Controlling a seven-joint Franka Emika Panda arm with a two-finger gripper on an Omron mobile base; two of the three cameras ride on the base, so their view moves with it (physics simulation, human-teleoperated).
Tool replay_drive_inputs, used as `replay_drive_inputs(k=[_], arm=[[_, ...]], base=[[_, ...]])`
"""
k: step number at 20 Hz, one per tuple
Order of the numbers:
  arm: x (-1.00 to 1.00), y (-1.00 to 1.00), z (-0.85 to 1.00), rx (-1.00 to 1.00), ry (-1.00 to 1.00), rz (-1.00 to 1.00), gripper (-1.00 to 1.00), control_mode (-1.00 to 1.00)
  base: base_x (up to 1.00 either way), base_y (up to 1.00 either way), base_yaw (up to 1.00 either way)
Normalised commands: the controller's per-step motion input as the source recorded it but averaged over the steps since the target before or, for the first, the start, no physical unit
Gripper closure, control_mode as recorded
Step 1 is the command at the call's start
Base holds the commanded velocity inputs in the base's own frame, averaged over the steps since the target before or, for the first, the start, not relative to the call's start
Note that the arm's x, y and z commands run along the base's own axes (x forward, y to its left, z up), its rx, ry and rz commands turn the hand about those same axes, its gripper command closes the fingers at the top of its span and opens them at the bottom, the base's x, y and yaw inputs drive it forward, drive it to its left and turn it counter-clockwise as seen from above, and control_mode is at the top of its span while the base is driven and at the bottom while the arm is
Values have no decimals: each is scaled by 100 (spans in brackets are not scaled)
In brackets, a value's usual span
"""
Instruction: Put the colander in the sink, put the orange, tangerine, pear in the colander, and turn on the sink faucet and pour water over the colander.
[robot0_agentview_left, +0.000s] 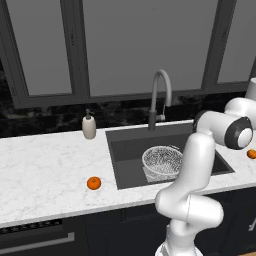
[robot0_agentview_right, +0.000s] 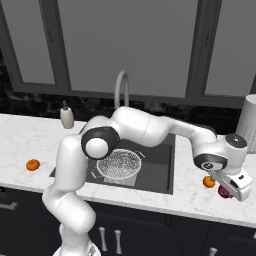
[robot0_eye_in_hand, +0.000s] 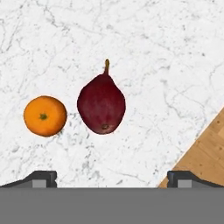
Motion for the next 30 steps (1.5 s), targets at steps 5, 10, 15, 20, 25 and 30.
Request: replay_drive_inputs(k=[5,10,15,20,25,30], arm=[[16,0,-16,0,-1,0,-100,-100],[16,-1,-21,0,0,0,-100,-100],[16,-9,-17,0,0,0,-100,-100],[10,-22,-14,1,0,0,-100,-100],[6,-12,-12,0,0,0,-100,-100],[0,-2,-15,0,0,0,-100,-100]], base=[[0,0,0],[0,0,0],[0,0,0],[0,0,0],[0,0,0],[0,0,0]])
